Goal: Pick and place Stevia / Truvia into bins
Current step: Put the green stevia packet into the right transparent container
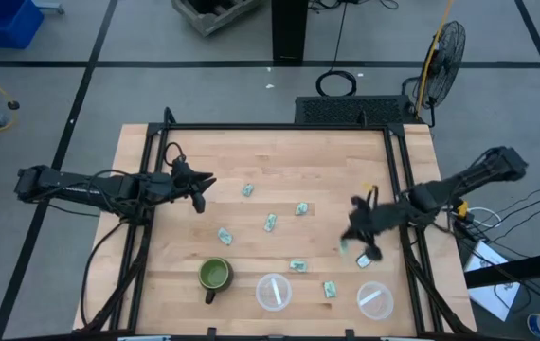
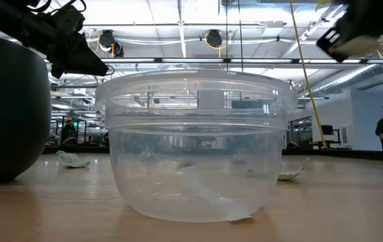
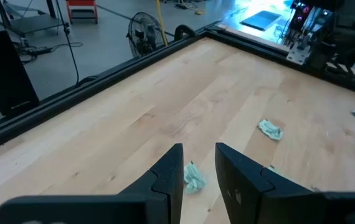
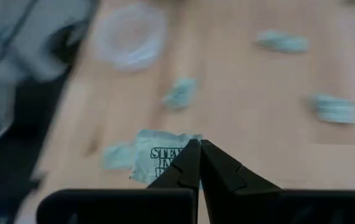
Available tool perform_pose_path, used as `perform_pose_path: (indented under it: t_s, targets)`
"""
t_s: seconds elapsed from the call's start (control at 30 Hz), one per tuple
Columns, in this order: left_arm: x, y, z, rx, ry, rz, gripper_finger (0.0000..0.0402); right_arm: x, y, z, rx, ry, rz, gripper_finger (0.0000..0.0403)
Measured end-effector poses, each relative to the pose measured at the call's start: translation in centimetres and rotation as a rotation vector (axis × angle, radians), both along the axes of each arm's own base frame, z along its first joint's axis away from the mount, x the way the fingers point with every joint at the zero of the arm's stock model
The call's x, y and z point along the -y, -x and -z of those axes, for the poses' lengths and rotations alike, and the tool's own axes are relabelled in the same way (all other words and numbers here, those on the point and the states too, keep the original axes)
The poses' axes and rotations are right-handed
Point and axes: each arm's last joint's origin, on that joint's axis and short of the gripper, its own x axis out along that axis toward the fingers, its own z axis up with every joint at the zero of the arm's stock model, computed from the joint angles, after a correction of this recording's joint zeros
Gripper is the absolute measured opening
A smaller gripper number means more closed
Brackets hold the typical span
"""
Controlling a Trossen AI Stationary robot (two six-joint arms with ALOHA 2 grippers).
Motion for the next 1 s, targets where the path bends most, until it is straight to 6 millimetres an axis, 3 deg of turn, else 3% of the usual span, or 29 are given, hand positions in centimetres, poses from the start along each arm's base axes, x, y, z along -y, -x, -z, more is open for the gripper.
perform_pose_path:
  t_s: [0.23,0.43,0.73,1.0]
  targets:
    - [0.0,0.0,0.0,-0.005,0.000,0.000,0.0097,-4.6,1.7,0.0,-0.028,-0.158,-0.120,0.0000]
    - [0.0,0.0,0.0,0.015,0.034,-0.014,0.0097,-7.1,2.4,0.9,-0.147,-0.286,-0.078,0.0000]
    - [-0.1,0.0,-0.1,0.043,0.049,-0.041,0.0097,-10.1,2.3,4.8,-0.511,-0.354,0.011,0.0000]
    - [-0.4,-0.2,-1.0,0.056,-0.120,-0.089,0.0097,-11.6,2.5,7.5,-0.690,-0.348,0.129,0.0000]
